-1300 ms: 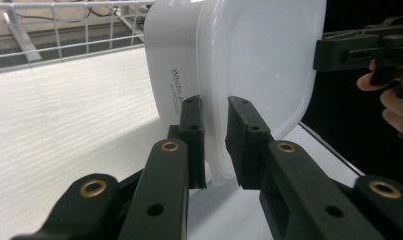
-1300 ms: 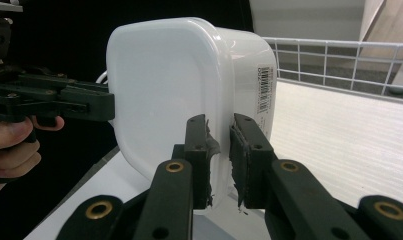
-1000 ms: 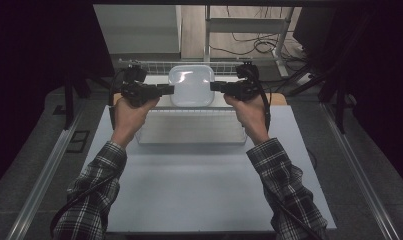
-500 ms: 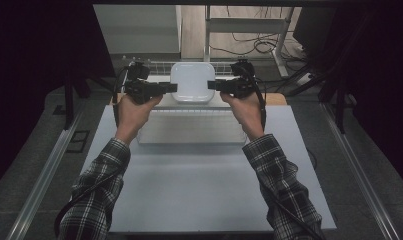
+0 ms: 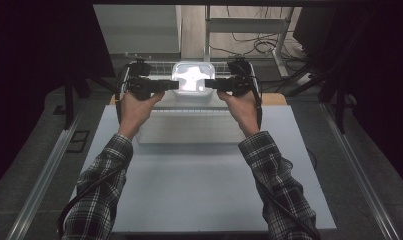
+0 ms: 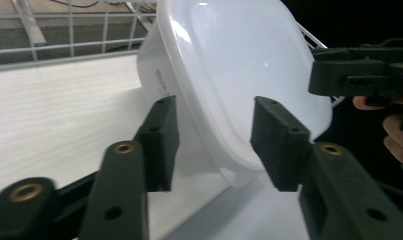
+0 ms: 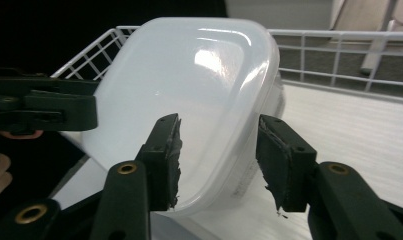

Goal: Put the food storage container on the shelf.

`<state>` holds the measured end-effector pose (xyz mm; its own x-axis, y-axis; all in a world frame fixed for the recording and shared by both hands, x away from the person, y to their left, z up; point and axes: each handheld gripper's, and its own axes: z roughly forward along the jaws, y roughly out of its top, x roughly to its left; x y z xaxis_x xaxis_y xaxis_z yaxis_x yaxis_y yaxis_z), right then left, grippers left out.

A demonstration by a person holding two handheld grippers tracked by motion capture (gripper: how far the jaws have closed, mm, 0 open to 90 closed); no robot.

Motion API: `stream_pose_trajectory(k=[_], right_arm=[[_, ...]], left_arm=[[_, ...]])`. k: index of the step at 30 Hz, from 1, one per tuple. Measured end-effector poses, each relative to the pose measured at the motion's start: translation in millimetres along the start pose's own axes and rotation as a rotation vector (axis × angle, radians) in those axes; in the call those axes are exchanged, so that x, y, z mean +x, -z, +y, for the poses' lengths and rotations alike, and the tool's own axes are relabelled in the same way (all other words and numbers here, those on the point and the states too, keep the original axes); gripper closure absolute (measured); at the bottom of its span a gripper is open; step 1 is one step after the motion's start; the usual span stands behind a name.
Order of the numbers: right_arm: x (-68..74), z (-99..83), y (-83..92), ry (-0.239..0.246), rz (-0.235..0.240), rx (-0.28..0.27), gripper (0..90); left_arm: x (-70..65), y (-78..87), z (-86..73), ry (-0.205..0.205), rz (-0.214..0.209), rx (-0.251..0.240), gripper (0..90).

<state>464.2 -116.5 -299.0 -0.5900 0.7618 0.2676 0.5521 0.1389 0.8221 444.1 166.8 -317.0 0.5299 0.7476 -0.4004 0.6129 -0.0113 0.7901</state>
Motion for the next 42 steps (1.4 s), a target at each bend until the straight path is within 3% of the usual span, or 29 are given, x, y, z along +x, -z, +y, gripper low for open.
stream_pose_trajectory(k=[2, 3, 4, 5, 11, 14, 16, 18, 22, 23, 26, 30, 37, 42], right_arm=[[1.4, 1.4, -1.3, 0.022, -0.024, -0.008, 50.9], [3.8, 3.7, -3.3, 0.048, -0.063, -0.011, 50.0], [3.8, 3.7, -3.3, 0.048, -0.063, -0.011, 50.0], [6.3, 6.1, -5.9, 0.07, -0.097, -0.014, 49.9], [7.6, 9.0, -12.0, 0.092, -0.142, -0.025, 49.0], [6.6, 9.5, -11.5, 0.093, -0.153, -0.026, 44.5], [5.1, 9.5, -9.3, 0.099, -0.155, -0.039, 38.7], [2.4, 8.6, -6.5, 0.097, -0.111, -0.069, 31.3], [0.2, 3.9, -4.3, 0.117, -0.05, -0.078, 16.9], [1.0, -0.2, -2.5, 0.13, -0.029, -0.079, 9.1], [2.0, -5.3, -0.3, 0.15, -0.028, -0.078, 6.3], [3.0, -14.5, 4.5, 0.172, 0.009, -0.084, 3.4], [4.7, -24.9, 9.1, 0.205, 0.02, -0.063, 2.0], [3.1, -31.8, 10.9, 0.218, 0.022, -0.047, 2.0]], left_arm=[[1.0, -1.7, 1.8, -0.003, 0.011, -0.008, 49.6], [0.0, -2.8, 2.8, 0.001, 0.022, -0.017, 49.0], [-0.7, -3.6, 3.8, -0.004, 0.035, -0.018, 49.0], [-1.3, -4.4, 4.8, -0.012, 0.047, -0.022, 48.5], [-2.9, -7.4, 7.9, -0.045, 0.106, -0.025, 42.5], [-5.7, -6.3, 8.1, -0.088, 0.148, -0.038, 36.6], [-6.6, -3.1, 8.1, -0.105, 0.124, -0.062, 31.7], [-7.7, -0.6, 8.0, -0.117, 0.085, -0.072, 26.6], [-12.6, -0.1, 5.7, -0.159, 0.035, -0.05, 17.8], [-14.1, -0.3, 4.3, -0.172, 0.025, -0.045, 13.9], [-17.6, 0.5, -0.9, -0.188, 0.002, -0.04, 11.3], [-21.4, 2.2, -9.1, -0.212, -0.019, -0.047, 8.6], [-28.1, 3.6, -23.0, -0.283, -0.016, -0.04, 6.3], [-31.9, 6.7, -32.3, -0.303, -0.033, -0.042, 4.7]])
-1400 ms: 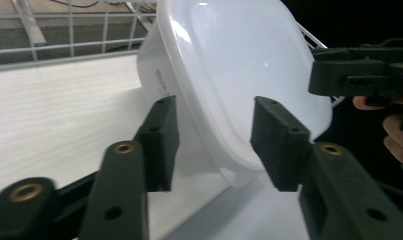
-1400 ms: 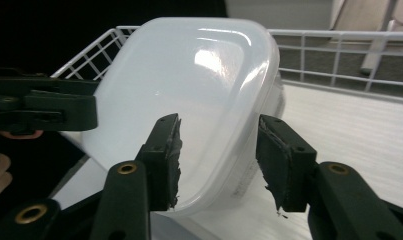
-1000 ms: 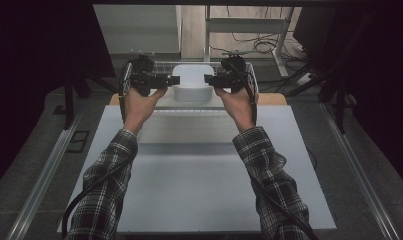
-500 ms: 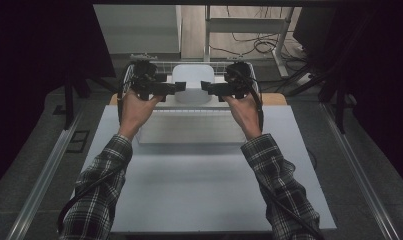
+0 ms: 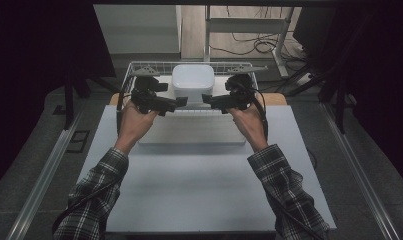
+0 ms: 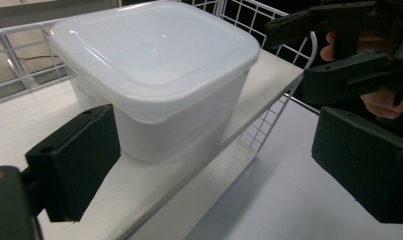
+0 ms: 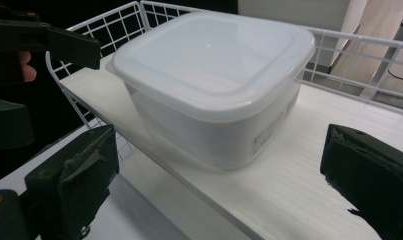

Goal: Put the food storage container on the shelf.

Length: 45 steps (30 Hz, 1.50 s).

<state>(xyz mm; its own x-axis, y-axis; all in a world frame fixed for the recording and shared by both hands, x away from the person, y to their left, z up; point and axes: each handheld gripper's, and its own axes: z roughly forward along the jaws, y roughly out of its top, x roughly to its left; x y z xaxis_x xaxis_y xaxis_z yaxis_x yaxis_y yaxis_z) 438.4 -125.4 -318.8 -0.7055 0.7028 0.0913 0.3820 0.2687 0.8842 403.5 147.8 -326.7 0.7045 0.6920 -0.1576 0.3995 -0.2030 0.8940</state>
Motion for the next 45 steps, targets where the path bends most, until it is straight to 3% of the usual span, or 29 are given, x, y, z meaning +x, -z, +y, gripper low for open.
stream_pose_trajectory(k=[13, 21, 29, 45], right_arm=[[7.7, -15.1, 9.9, 0.031, 0.036, -0.006, 2.0], [18.5, -25.1, 16.6, 0.095, 0.033, -0.001, 1.8], [27.8, -35.7, 21.2, 0.118, 0.055, 0.003, 1.9], [32.2, -68.6, 27.0, 0.083, 0.091, 0.02, 2.2]], left_arm=[[-14.1, 3.2, -21.0, -0.043, -0.012, 0.016, 3.8], [-21.4, 7.0, -33.2, -0.05, -0.035, 0.013, 3.8], [-29.8, 10.7, -46.1, -0.065, -0.046, 0.025, 3.9], [-36.4, 10.8, -84.8, -0.037, -0.075, 0.034, 4.5]])
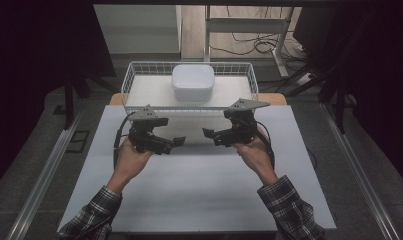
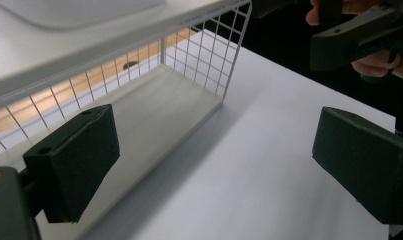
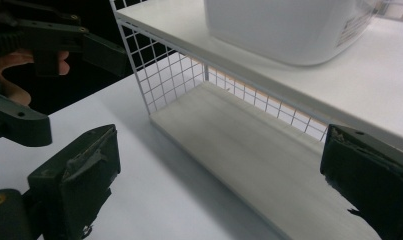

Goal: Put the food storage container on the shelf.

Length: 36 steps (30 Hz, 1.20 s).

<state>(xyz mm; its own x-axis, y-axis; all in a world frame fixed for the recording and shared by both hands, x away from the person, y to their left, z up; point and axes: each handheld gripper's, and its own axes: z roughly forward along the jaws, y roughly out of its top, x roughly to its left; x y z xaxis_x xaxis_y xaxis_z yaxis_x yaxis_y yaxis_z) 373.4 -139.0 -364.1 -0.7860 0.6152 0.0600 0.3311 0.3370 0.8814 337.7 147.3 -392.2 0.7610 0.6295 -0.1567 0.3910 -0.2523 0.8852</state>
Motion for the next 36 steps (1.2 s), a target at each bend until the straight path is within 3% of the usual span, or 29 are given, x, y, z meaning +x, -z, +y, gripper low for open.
stream_pose_trajectory(k=[11, 24, 27, 31, 36], right_arm=[[7.2, -25.5, -0.2, 0.012, 0.01, 0.013, 2.0], [12.1, -60.4, -3.9, 0.003, 0.023, 0.047, 0.0], [11.8, -68.8, -4.2, 0.011, 0.022, 0.059, 0.0], [12.6, -79.9, -0.4, 0.015, 0.032, 0.065, 0.0], [14.5, -87.7, 10.3, 0.012, 0.032, 0.057, 0.0]], left_arm=[[-4.3, -2.7, -29.8, 0.027, -0.013, 0.001, 5.4], [-10.2, -12.2, -66.8, 0.038, 0.012, 0.036, 6.0], [-11.4, -12.4, -74.5, 0.057, -0.009, 0.031, 6.0], [-14.7, -9.5, -84.8, 0.052, -0.003, 0.041, 5.7], [-17.1, -0.4, -91.8, 0.073, -0.004, 0.02, 5.4]])
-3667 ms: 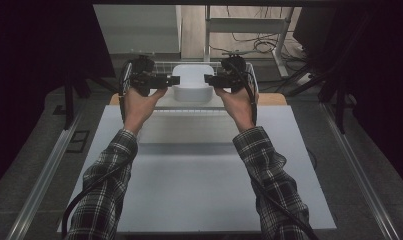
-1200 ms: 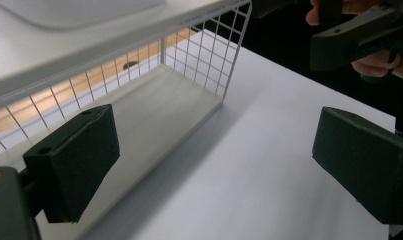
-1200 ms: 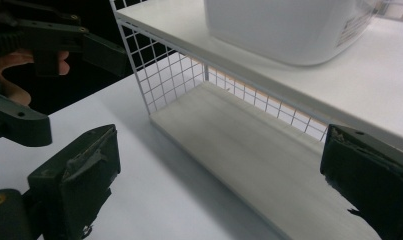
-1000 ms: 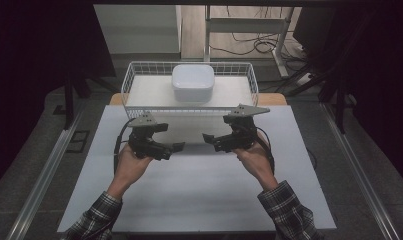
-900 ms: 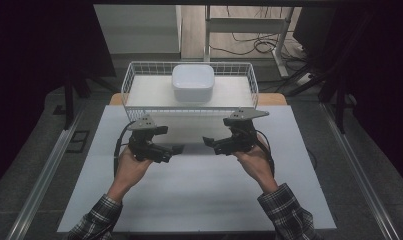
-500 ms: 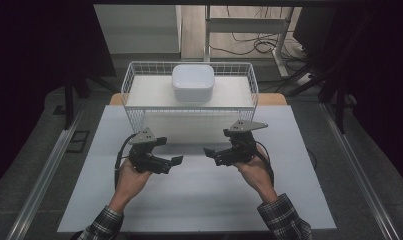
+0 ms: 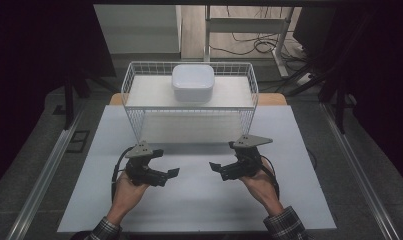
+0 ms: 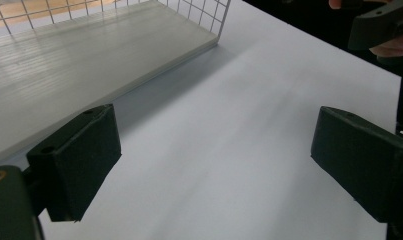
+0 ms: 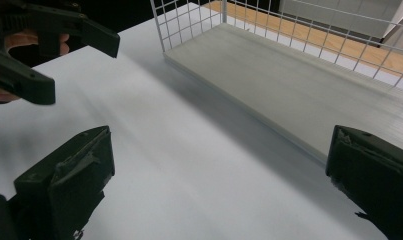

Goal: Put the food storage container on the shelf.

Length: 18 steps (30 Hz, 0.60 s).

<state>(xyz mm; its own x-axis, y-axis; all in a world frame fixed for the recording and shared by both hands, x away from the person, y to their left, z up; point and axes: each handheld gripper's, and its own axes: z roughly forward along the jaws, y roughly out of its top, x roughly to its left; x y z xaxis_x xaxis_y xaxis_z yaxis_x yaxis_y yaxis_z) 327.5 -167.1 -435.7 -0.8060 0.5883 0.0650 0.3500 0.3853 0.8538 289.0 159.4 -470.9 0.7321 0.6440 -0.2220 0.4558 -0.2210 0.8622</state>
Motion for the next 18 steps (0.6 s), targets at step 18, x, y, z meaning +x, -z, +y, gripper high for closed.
stream_pose_trajectory(k=[18], right_arm=[[2.8, -26.0, 30.4, -0.016, -0.046, 0.019, 0.0]], left_arm=[[-9.1, 24.2, -29.7, -0.015, 0.053, 0.025, 4.1]])
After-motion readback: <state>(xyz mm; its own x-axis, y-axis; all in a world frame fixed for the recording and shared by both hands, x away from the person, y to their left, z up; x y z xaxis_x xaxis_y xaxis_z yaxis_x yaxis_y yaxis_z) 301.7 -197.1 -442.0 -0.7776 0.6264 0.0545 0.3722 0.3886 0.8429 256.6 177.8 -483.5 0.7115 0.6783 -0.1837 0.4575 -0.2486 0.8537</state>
